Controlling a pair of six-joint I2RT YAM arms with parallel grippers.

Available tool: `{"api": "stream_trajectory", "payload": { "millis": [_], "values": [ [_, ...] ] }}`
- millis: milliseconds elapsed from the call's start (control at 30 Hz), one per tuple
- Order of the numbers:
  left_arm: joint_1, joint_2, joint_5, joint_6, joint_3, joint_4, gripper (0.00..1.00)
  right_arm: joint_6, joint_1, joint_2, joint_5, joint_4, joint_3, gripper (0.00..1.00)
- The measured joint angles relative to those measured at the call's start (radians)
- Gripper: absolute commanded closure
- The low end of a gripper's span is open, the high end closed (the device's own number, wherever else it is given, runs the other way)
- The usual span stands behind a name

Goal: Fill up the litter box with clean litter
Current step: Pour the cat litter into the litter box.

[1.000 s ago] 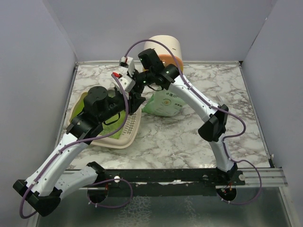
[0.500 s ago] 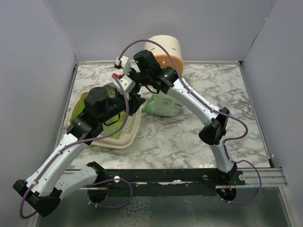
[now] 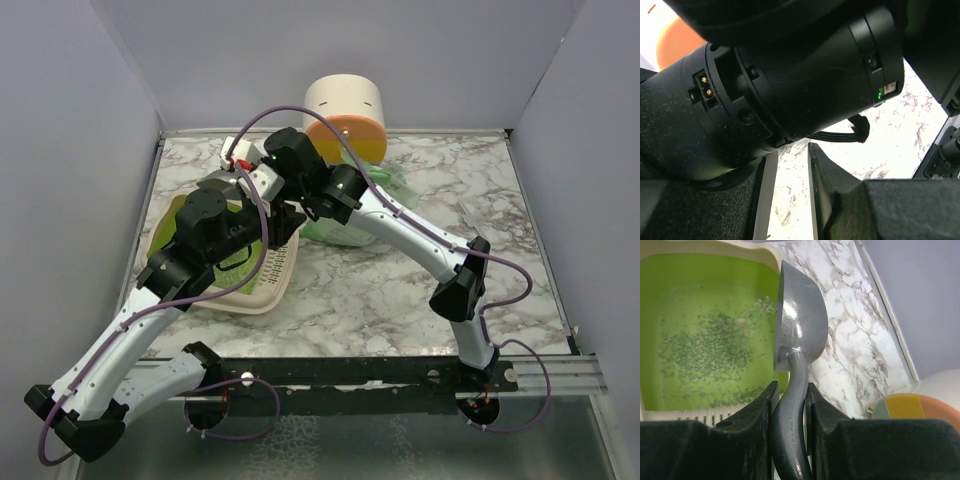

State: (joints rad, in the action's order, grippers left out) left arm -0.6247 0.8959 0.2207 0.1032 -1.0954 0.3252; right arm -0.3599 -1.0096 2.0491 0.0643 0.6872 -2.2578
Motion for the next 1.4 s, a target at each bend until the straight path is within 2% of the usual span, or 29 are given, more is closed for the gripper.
{"api": "stream_trajectory", "payload": {
  "millis": [133,300,633,800,967,1133,1400],
  "values": [
    [-0.001,-0.008,0.000,0.000,0.008,0.022,0.66,-0.034,-0.015,0.000,-0.074,-0.031,0.032,0.99],
    [-0.001,-0.008,0.000,0.000,0.013,0.037,0.66,-0.037,-0.018,0.000,-0.097,-0.048,0.056,0.99],
    [-0.002,-0.010,-0.001,0.000,0.013,0.037,0.65,0.016,-0.018,-0.010,-0.089,-0.051,0.064,0.99],
    [-0.001,-0.004,-0.003,0.000,0.012,-0.005,0.64,0.092,0.031,-0.056,-0.005,-0.030,0.066,0.99],
    [-0.003,0.025,-0.005,0.000,-0.011,-0.032,0.61,0.158,0.192,-0.136,0.092,0.026,0.066,0.99],
    [-0.002,0.107,0.003,-0.005,-0.064,-0.050,0.53,0.188,0.443,-0.278,0.129,0.061,0.101,0.99],
    [-0.001,0.302,0.077,-0.060,-0.196,-0.065,0.25,0.189,0.781,-0.563,0.160,0.115,0.214,0.99]
  ]
}}
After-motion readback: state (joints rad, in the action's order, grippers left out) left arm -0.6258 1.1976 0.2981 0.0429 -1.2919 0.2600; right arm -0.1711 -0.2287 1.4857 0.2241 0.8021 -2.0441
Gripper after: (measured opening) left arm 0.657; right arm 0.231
